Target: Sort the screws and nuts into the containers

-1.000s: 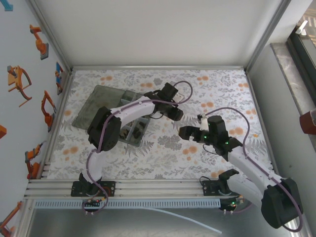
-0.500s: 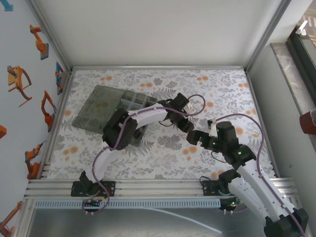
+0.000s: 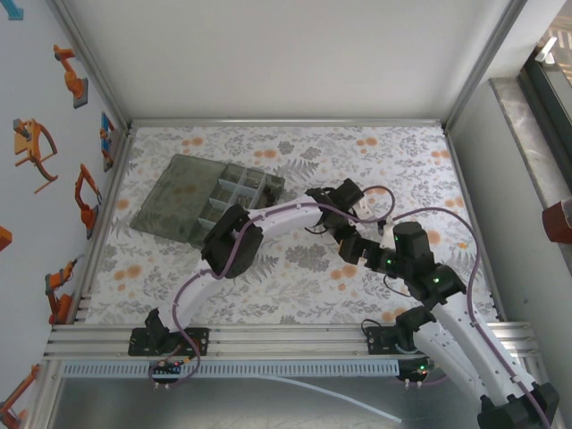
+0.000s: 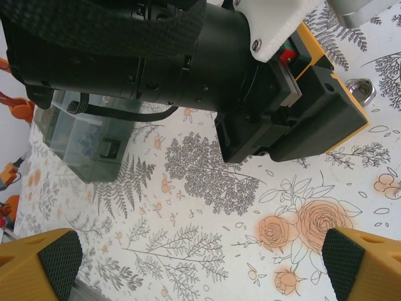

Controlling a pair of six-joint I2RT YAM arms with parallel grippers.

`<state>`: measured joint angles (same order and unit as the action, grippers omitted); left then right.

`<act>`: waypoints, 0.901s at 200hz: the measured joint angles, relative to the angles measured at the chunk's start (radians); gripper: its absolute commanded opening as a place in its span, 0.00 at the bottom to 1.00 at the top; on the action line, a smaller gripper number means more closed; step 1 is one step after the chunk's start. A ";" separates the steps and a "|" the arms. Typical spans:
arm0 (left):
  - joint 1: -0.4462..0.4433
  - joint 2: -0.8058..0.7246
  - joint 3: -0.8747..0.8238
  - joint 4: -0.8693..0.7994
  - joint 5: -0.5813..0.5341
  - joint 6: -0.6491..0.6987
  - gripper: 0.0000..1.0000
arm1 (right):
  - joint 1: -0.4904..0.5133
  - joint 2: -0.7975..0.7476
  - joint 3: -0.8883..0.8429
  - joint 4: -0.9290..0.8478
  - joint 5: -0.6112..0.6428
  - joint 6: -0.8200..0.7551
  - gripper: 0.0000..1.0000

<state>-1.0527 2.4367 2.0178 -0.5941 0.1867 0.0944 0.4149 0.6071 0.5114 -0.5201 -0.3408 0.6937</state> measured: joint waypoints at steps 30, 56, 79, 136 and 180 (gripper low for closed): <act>-0.014 0.005 0.009 -0.009 -0.072 0.029 0.33 | -0.003 0.003 0.000 0.001 0.011 0.003 1.00; -0.016 0.007 0.011 -0.009 -0.116 0.043 0.24 | -0.005 0.011 0.000 0.004 0.018 0.003 1.00; -0.016 0.007 0.011 -0.009 -0.128 0.042 0.20 | -0.006 0.024 0.000 0.012 0.018 0.003 1.00; 0.038 -0.072 -0.117 0.042 -0.113 0.007 0.17 | -0.006 0.116 0.001 0.085 0.010 -0.013 1.00; 0.173 -0.215 -0.267 0.073 -0.097 -0.035 0.17 | -0.006 0.310 0.032 0.198 -0.040 -0.033 1.00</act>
<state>-0.8795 2.2219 1.7508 -0.5213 0.0895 0.0589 0.4091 0.9169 0.5434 -0.3218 -0.3813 0.6605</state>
